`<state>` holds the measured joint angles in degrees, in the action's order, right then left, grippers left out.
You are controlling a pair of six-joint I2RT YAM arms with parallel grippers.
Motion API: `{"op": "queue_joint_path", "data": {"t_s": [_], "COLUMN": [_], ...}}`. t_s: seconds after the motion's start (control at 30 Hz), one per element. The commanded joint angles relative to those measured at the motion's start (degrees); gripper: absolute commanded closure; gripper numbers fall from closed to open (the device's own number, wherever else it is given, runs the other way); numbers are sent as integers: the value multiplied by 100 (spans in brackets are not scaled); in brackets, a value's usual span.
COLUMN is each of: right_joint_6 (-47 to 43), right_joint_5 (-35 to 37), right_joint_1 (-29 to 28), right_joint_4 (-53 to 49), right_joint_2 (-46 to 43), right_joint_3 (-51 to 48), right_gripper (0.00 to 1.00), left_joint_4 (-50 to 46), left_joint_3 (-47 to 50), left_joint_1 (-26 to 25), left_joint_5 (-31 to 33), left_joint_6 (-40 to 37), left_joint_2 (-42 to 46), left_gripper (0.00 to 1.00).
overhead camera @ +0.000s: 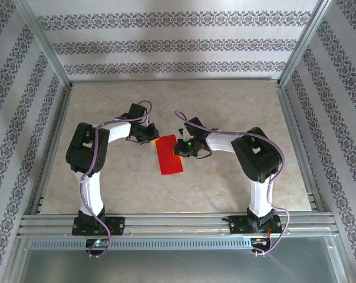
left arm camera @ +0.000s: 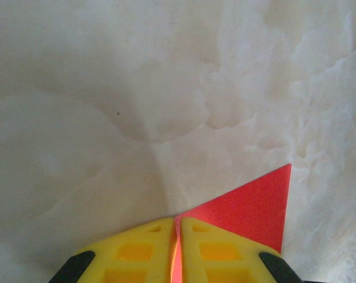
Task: Fold a paper plane with a square sheet of paper (pick it up from the middle)
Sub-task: First fold the square sheet of paper in half at the center of the table, then fold the triangle a second time at the center of the table.
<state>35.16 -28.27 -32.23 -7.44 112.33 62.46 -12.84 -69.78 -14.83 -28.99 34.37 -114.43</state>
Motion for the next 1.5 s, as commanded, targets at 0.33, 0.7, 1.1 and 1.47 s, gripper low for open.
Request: {"op": "queue_joint_path", "data": {"t_s": [0.33, 0.7, 1.1, 1.47], "right_joint_6": [-1699, -1706, -1595, 387], "right_joint_5": [633, 482, -437, -440], "right_joint_1": [226, 252, 305, -407], "right_joint_4": [-2292, -2317, -2117, -768], "right_joint_2": [647, 675, 179, -544], "right_joint_3": [446, 601, 952, 358], "right_gripper": [97, 97, 95, 97], "left_joint_4": [866, 1054, 1135, 1137], "left_joint_3": [777, 1006, 1143, 1219], "left_joint_1": [210, -398, -398, -396], "left_joint_5": [-407, -450, -309, -249], "left_joint_6": [379, 712, 821, 816], "left_joint_2": [1128, 732, 338, 289], "left_gripper": [86, 87, 88, 89]}}
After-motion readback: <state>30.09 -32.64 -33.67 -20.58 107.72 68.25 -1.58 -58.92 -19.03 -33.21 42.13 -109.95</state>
